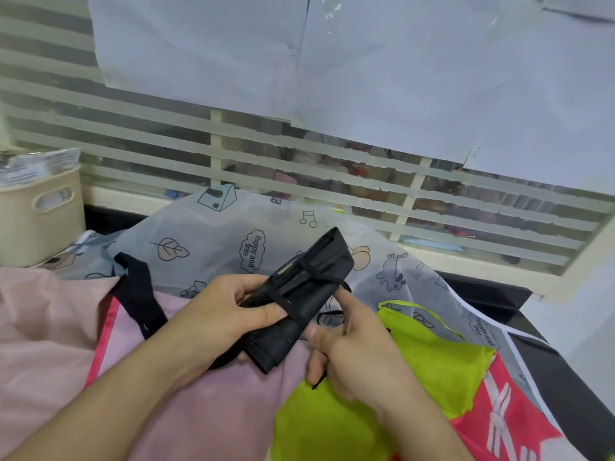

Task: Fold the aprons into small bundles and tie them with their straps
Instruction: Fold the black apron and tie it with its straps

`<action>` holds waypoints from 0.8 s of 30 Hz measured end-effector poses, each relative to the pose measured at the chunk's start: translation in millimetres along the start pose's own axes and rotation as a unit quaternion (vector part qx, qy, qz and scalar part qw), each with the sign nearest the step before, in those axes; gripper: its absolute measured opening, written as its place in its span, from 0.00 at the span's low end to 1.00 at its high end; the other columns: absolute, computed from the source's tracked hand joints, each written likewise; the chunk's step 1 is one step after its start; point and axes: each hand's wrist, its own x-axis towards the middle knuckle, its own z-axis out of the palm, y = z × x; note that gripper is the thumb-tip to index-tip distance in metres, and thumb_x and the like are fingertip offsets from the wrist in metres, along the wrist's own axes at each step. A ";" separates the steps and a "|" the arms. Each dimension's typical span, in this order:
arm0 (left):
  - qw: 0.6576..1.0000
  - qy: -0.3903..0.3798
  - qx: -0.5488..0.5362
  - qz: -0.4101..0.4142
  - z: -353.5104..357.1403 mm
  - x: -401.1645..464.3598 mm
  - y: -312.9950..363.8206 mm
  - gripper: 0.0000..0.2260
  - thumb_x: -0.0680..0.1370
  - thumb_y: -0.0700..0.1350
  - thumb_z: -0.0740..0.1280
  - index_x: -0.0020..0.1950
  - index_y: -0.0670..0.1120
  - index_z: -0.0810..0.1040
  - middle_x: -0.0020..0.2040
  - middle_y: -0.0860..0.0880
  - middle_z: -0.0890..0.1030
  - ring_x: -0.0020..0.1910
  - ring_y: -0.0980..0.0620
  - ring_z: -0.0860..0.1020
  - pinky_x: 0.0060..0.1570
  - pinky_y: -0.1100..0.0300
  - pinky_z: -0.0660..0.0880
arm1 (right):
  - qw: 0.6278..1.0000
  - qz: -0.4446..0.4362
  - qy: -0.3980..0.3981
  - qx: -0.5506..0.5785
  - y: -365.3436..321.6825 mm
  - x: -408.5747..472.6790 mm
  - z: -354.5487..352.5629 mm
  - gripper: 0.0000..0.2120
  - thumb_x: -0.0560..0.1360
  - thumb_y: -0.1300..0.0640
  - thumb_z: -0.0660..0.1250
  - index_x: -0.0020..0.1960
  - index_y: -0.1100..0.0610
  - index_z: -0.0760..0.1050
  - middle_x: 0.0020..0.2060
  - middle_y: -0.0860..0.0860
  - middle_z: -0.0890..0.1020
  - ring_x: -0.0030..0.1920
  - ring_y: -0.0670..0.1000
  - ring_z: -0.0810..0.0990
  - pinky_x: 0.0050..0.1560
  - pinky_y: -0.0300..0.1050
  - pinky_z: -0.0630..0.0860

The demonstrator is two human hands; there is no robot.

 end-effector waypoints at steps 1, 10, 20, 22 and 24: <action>1.000 -0.017 0.000 0.001 -1.0 -0.4 0.8 0.14 0.73 0.42 0.79 0.59 0.47 0.86 0.56 0.39 0.86 0.54 0.38 0.83 0.57 0.40 0.78 | 1.000 0.010 -0.005 0.019 -0.6 -0.1 -0.6 0.16 0.83 0.59 0.67 0.63 0.41 0.69 0.32 0.63 0.83 0.19 0.53 0.66 0.22 0.39 0.62; 1.000 0.003 0.002 0.004 5.3 -5.1 8.4 0.08 0.79 0.46 0.71 0.56 0.48 0.87 0.52 0.41 0.88 0.48 0.49 0.85 0.44 0.61 0.79 | 0.999 0.034 -0.025 0.024 -0.7 0.2 -7.0 0.11 0.80 0.61 0.69 0.60 0.54 0.73 0.34 0.61 0.85 0.24 0.56 0.75 0.24 0.43 0.68; 0.999 0.039 -0.009 0.000 9.2 -8.7 13.4 0.07 0.80 0.43 0.70 0.53 0.45 0.88 0.51 0.39 0.87 0.49 0.44 0.85 0.50 0.53 0.79 | 0.953 -0.109 0.206 -0.194 14.0 12.3 -17.8 0.08 0.76 0.54 0.74 0.46 0.47 0.74 0.43 0.43 0.81 0.47 0.42 0.78 0.47 0.38 0.73; 0.999 0.044 -0.002 0.008 9.8 -10.1 14.1 0.07 0.80 0.42 0.70 0.53 0.45 0.88 0.51 0.40 0.88 0.49 0.44 0.85 0.51 0.52 0.78 | 0.974 -0.104 0.132 -0.151 13.4 9.8 -20.8 0.09 0.81 0.58 0.68 0.41 0.52 0.77 0.36 0.46 0.83 0.40 0.44 0.80 0.44 0.43 0.74; 0.997 0.063 0.029 0.023 8.9 -10.9 14.5 0.06 0.80 0.43 0.71 0.52 0.47 0.88 0.49 0.42 0.88 0.49 0.43 0.86 0.51 0.51 0.78 | 0.986 -0.131 0.081 -0.058 5.2 1.6 -24.4 0.12 0.83 0.60 0.66 0.41 0.59 0.77 0.27 0.48 0.75 0.31 0.51 0.71 0.36 0.50 0.68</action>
